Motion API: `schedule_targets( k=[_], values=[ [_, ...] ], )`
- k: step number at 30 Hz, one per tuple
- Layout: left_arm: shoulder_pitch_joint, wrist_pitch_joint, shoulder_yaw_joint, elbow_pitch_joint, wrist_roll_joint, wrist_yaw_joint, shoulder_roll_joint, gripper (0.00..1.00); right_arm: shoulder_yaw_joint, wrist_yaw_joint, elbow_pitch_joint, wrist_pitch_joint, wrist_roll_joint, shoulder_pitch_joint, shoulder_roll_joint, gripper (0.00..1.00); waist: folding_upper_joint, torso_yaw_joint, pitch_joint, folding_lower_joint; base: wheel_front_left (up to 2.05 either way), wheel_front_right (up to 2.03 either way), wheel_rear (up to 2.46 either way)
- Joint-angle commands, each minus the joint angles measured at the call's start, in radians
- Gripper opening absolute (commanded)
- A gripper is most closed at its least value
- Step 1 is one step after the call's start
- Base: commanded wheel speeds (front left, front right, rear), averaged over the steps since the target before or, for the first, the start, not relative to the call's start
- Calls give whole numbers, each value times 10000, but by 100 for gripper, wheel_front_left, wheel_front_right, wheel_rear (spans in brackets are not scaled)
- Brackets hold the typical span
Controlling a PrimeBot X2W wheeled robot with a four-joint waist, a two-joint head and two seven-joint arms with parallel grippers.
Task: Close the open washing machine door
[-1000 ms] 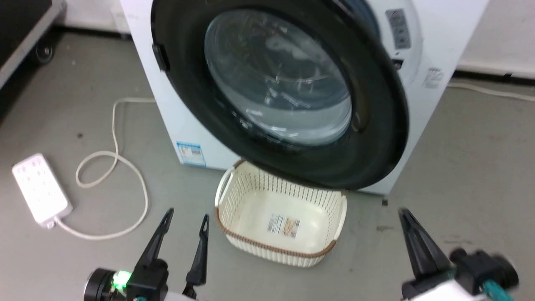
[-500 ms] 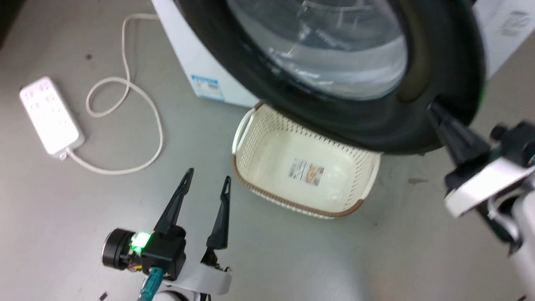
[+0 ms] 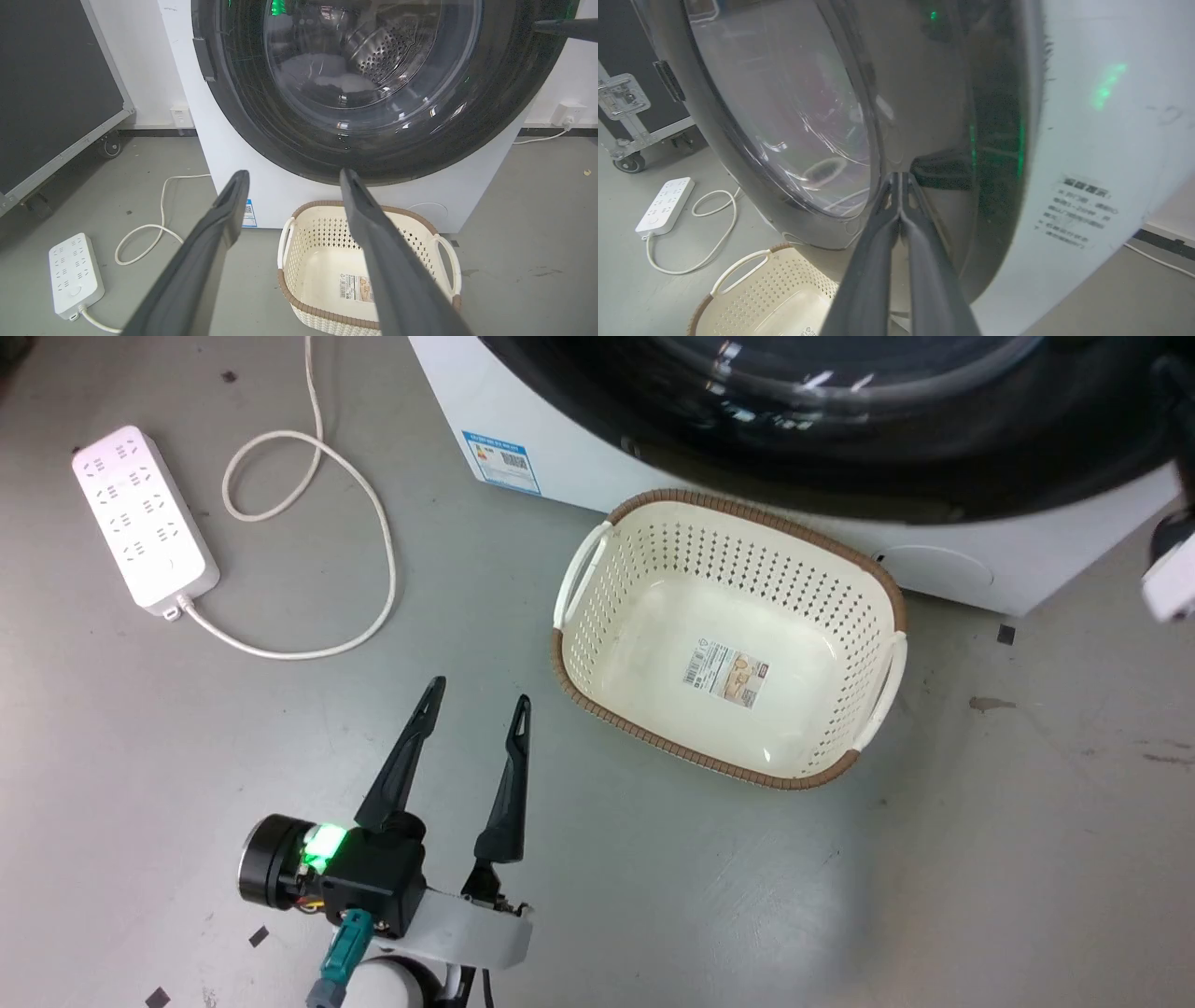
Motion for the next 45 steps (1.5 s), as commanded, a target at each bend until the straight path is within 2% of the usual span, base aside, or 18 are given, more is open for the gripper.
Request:
schedule_targets(
  k=[1,9,15,16,17,18,19,24,27,31,35,40,45],
  values=[
    [-208,-53,20,-61,79,-3,-48,100,-121,-13,232,35,57,-356,18,0,0,-3,75,-1,0,0,0],
    [-410,-53,81,-71,23,24,-115,100,-206,-13,1357,-135,44,-1250,160,0,0,-57,165,-1,0,0,0],
    [-256,-53,271,139,-205,-17,-157,100,57,-13,1728,-750,288,-664,371,0,0,-270,-595,-1,0,0,0],
    [-199,-53,323,188,-265,-23,-164,100,131,-13,1710,-858,362,-437,425,15,0,-323,-790,-1,0,0,0],
    [-126,-53,384,256,-334,-33,-170,100,208,-13,1672,-960,486,-160,515,43,0,-403,-1036,-1,0,0,0],
    [-44,-53,443,330,-391,-49,-176,100,287,-13,1616,-1042,578,136,566,89,0,-481,-1260,-1,0,0,0],
    [42,-53,504,417,-445,-68,-180,100,368,-13,1545,-1121,645,455,610,100,0,-566,-1497,-1,0,0,0],
    [431,-53,714,869,-571,-219,-194,100,450,-13,849,-1451,708,2161,750,100,0,-969,-2618,-1,0,0,0],
    [656,-53,856,1070,-593,-223,-199,100,43,-13,97,-1582,264,3253,899,100,0,-1243,-3162,-1,0,0,0],
    [959,-53,1010,1275,-611,-229,-204,100,-970,-13,-1243,-1626,-607,4786,1607,100,0,-1606,-3689,-1,0,0,0],
    [1208,-53,1075,1464,-723,-382,-210,100,-2038,-13,-2686,-1631,-1694,6354,2633,100,0,-1870,-4046,-1,0,0,0],
    [1443,-53,1075,1621,-677,-597,-189,100,-2737,-13,-4161,-1633,-2839,7971,3942,100,0,-2111,-4204,-1,0,0,0],
    [1515,-53,1114,1874,-623,-705,-173,100,-2924,-13,-4652,-1633,-3379,8913,4507,100,0,-2245,-4265,-1,0,0,0]
  ],
)
